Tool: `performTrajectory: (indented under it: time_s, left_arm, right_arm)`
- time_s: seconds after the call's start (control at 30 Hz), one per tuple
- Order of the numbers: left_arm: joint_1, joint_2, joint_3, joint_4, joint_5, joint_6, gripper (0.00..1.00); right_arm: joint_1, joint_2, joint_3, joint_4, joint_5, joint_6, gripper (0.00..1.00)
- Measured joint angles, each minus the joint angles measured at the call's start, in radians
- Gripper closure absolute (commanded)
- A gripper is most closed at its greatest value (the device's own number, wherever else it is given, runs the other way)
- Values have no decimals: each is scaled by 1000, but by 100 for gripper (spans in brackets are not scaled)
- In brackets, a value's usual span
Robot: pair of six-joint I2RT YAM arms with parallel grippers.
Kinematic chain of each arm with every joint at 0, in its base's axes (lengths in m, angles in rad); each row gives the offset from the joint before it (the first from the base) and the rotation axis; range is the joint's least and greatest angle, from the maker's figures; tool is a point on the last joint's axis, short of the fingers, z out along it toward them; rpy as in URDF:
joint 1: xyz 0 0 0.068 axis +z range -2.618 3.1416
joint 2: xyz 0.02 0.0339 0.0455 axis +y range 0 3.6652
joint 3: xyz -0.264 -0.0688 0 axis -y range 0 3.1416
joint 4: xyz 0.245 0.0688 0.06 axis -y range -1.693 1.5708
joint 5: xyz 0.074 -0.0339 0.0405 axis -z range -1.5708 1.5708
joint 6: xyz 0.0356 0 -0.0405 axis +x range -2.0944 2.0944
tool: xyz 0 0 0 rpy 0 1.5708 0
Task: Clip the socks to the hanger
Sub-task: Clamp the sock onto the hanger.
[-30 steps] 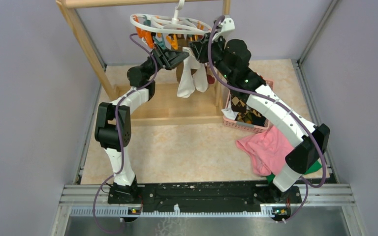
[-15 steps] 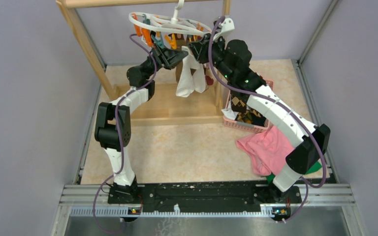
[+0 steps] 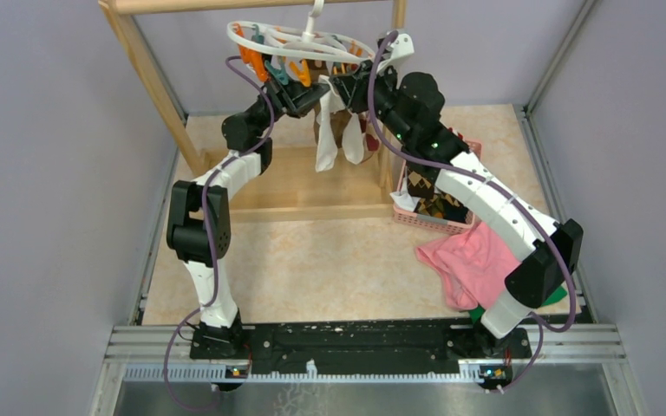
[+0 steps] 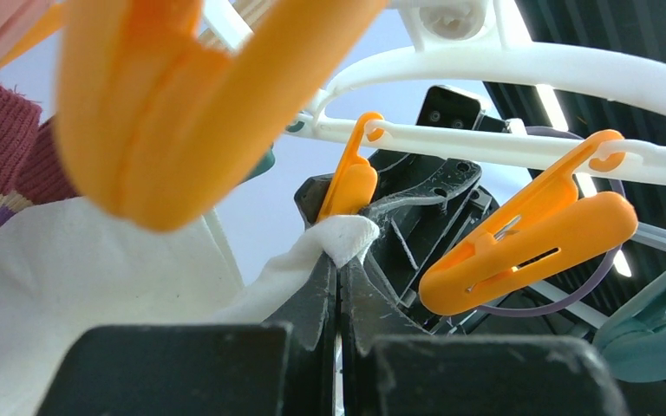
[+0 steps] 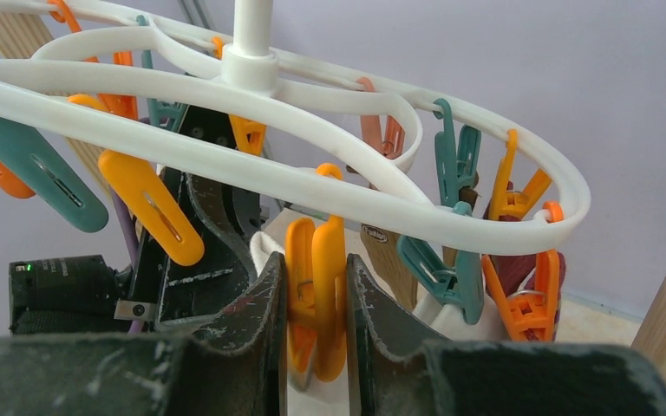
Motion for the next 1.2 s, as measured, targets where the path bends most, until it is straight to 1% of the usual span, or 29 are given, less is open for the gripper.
performTrajectory:
  time_s: [0.07,0.23,0.33,0.4,0.53,0.6,0.87,1.0,1.17,1.2]
  left_arm:
    - [0,0,0,0,-2,-3,100]
    - [-2,0,0,0,-6,-5,100]
    - [-3,0,-1,0,-6,-5,100]
    - [-5,0,-1,0,-6,-5,100]
    - [-9,0,-1,0,-6,-5,100]
    - [-10,0,-1,0,-6,-5,100]
    - [-14,0,-1,0,-6,-5,100]
    - [-14,0,-1,0,-6,-5,100]
    - [-16,0,-6,0,-7,-5,91]
    - [-16,0,-11,0,-8,-4,89]
  right_arm:
    - [0,-8,-20,21,0,0,100]
    - [-3,-19,-38,43,0,0,90]
    - [-4,-20,-45,52,-2,1,87]
    - [-5,-20,-45,54,-4,1,81]
    - [-5,-20,-45,55,-5,4,66]
    - [-5,-20,-45,55,-8,4,61]
    - [-5,-21,-46,35,-7,4,55]
    - [-5,-23,-46,34,-6,4,50]
    - [-5,-40,-56,22,-8,-3,37]
    - [-5,-47,-61,17,-13,-9,35]
